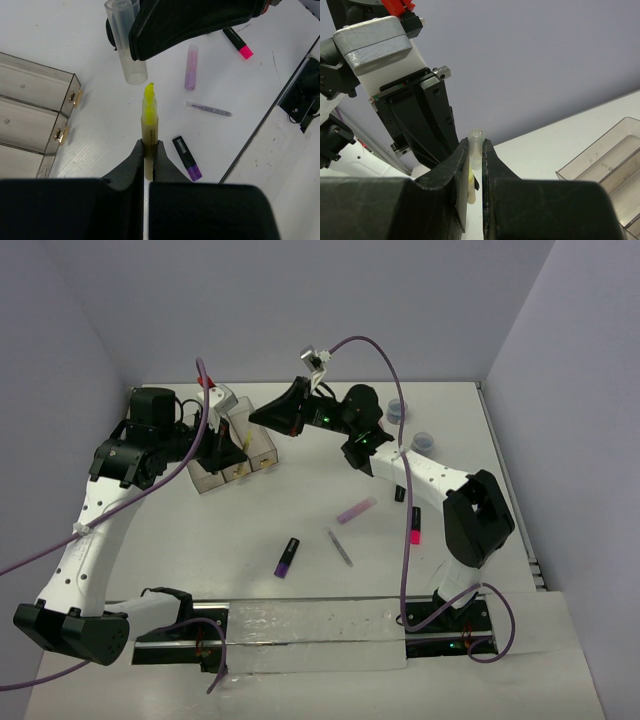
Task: Sort the stationery into containers
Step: Close the pen cap on the pen.
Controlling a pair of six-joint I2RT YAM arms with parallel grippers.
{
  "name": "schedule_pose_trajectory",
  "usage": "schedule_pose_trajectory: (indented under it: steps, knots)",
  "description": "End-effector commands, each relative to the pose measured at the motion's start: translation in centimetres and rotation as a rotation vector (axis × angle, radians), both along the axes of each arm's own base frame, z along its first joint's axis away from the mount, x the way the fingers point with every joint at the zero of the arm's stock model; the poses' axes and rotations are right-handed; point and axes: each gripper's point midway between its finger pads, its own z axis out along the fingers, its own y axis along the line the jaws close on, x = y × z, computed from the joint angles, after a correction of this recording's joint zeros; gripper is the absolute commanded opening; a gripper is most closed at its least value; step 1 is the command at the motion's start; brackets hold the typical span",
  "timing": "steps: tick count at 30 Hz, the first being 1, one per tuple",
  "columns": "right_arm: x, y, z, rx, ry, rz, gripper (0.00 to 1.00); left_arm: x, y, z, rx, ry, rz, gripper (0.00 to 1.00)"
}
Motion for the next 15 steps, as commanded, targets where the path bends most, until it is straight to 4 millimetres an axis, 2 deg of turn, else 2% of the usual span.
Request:
schedule_pose_trajectory:
  steps: [1,6,11,15]
  knots:
    - [-2.0,-1.1,4.1,0.069,-0.108,0.004,0.0,0.2,0.0,0.3,-0.008,-0.029,0.002,0.0]
    - [-2.4,-1.6,4.2,0.073,-0.113,-0.002,0.0,-0.1,0.2,0.5,0.0,-0.041,0.001,0.0]
    - [-3.1,-2.0,5.0,0.084,-0.14,-0.007,0.0,-0.6,1.0,-0.3,0.041,-0.054,0.005,0.0]
    - [-3.6,-1.9,4.6,0.096,-0.146,0.002,0.0,0.0,1.4,-0.9,0.066,-0.066,0.029,0.0]
